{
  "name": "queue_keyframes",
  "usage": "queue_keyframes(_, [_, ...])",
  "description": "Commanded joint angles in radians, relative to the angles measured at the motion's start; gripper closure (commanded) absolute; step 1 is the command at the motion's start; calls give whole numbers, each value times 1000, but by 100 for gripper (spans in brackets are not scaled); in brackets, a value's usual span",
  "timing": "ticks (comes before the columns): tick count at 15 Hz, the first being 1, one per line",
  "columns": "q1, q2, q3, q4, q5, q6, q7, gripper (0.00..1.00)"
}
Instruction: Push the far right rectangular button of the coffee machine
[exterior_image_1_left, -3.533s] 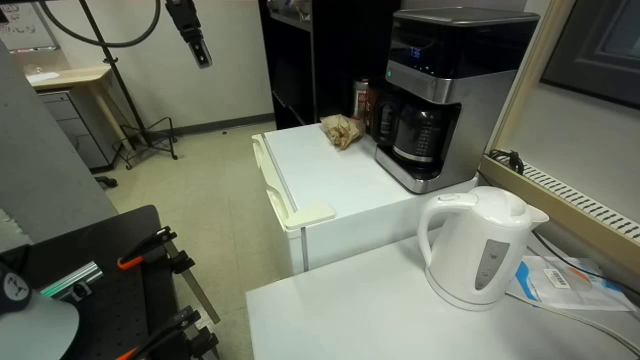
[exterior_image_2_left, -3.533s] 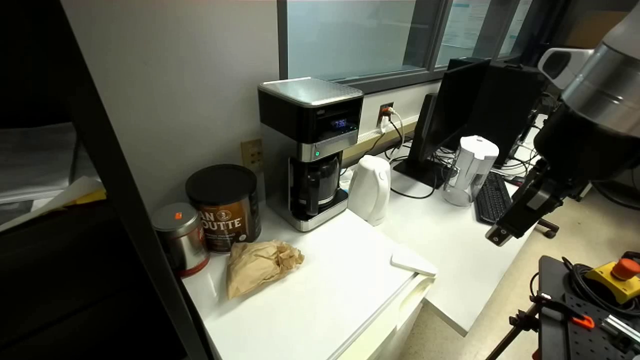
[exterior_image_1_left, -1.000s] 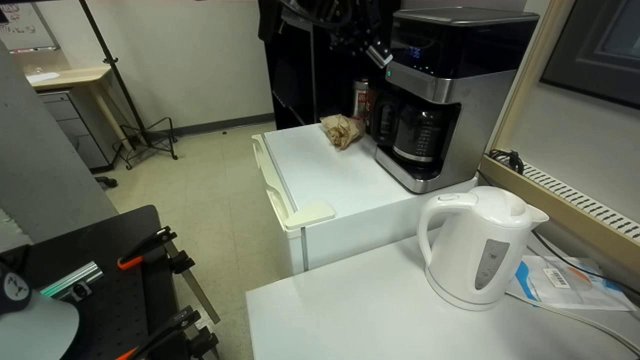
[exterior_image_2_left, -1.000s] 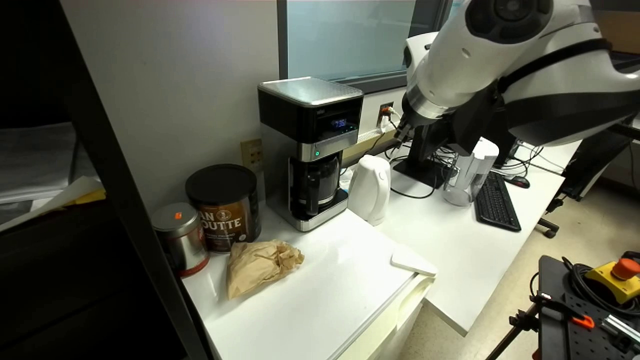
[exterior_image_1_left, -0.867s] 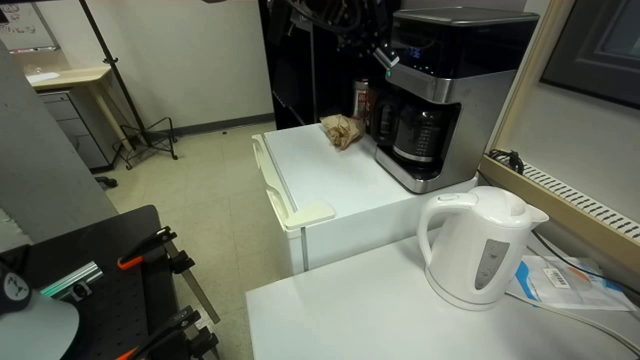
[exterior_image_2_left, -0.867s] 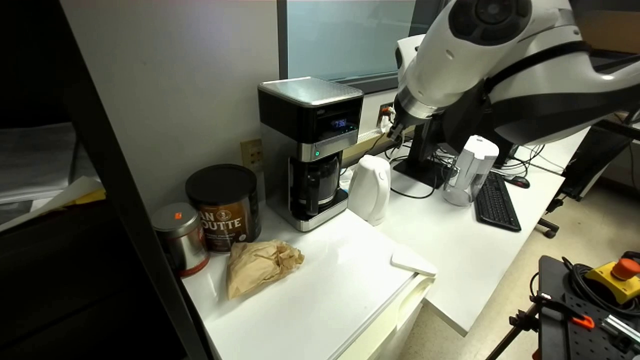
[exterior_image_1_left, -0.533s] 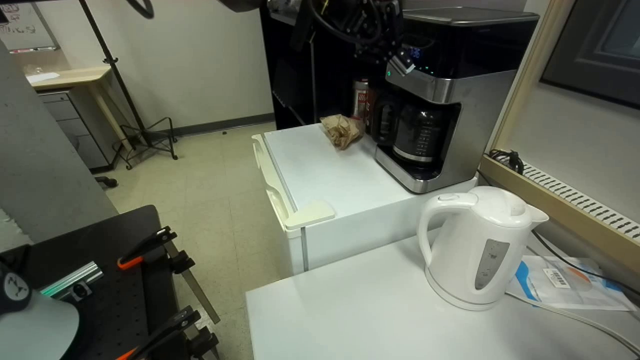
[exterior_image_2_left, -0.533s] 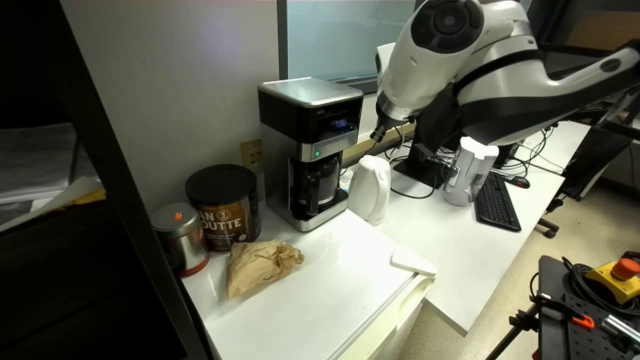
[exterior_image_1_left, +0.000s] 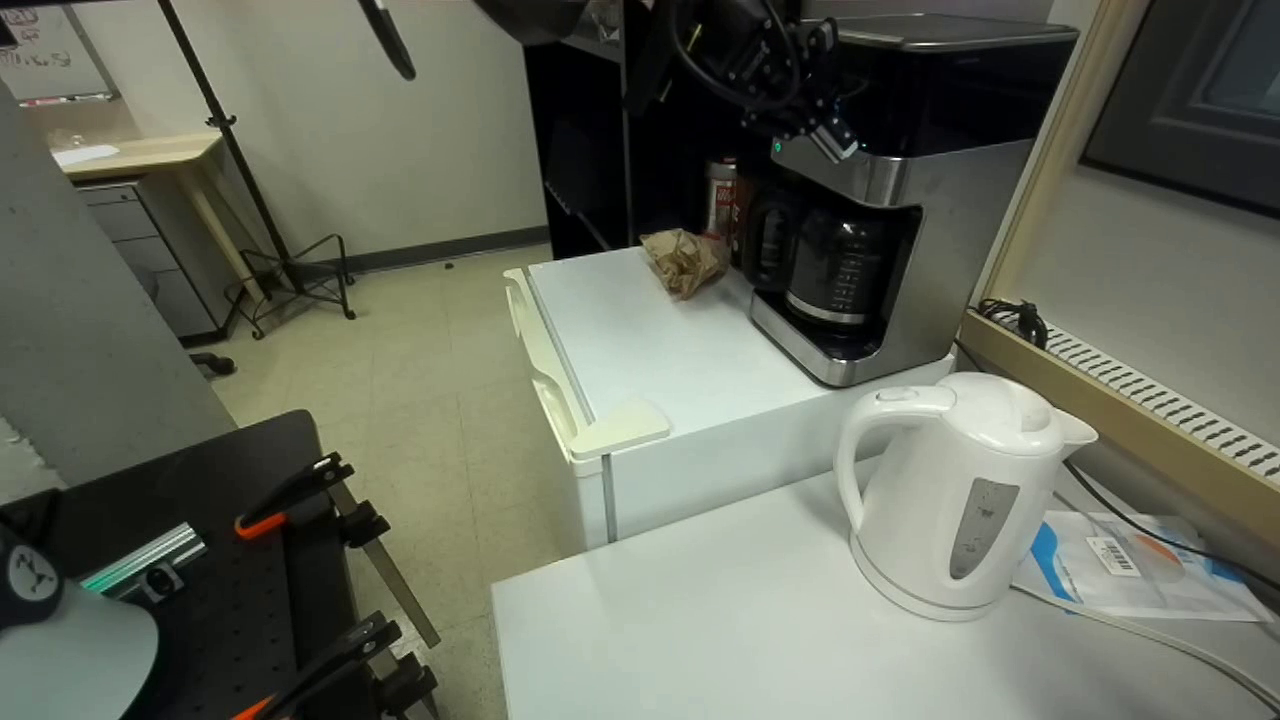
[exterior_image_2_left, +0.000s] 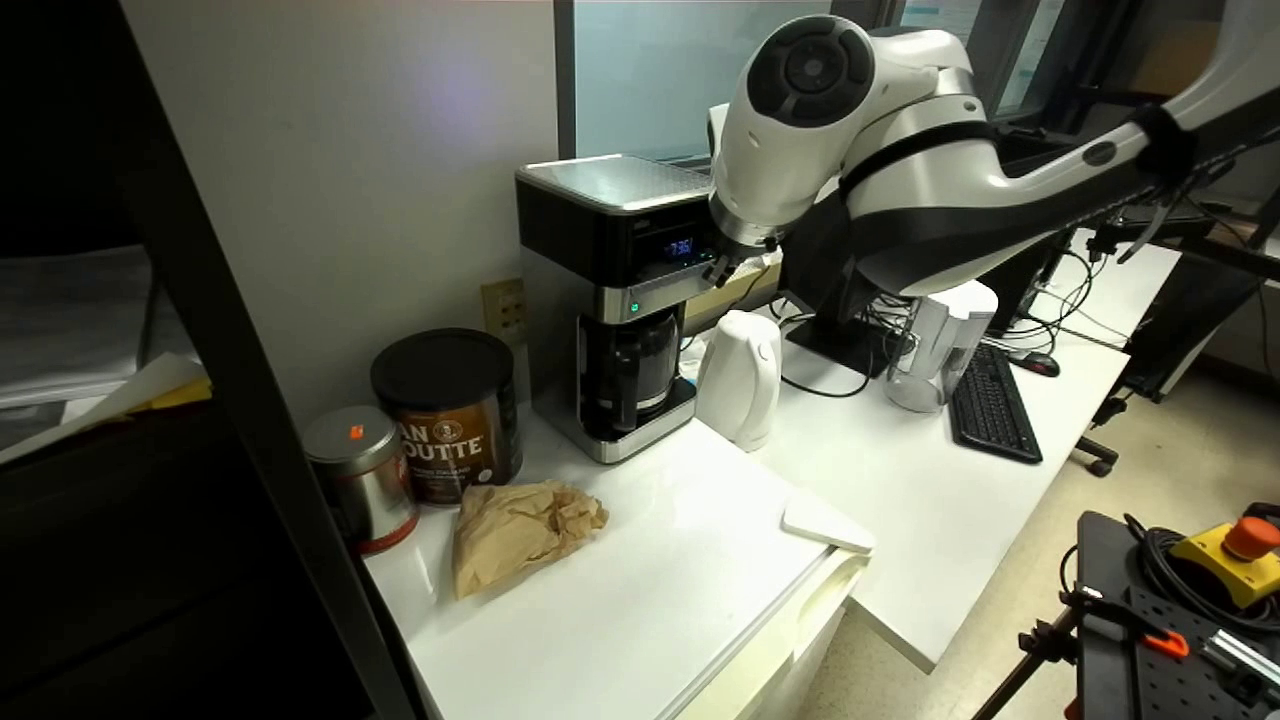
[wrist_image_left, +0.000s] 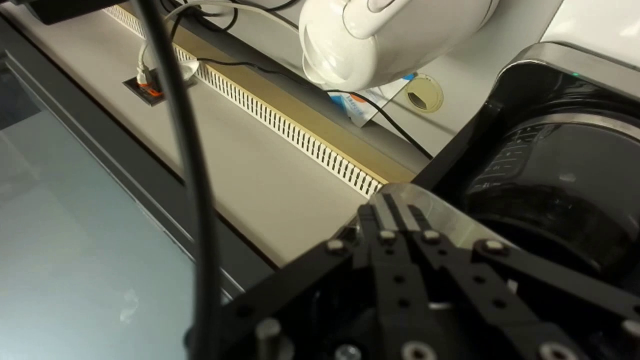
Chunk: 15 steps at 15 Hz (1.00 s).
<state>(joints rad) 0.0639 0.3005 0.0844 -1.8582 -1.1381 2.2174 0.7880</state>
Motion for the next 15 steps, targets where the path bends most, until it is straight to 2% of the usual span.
queue_keyframes(1, [23, 62, -28, 74, -8, 10, 10, 100])
queue_keyframes(10, [36, 102, -38, 110, -3, 9, 5, 100])
queue_keyframes(15, [50, 37, -33, 25, -18, 4, -8, 100])
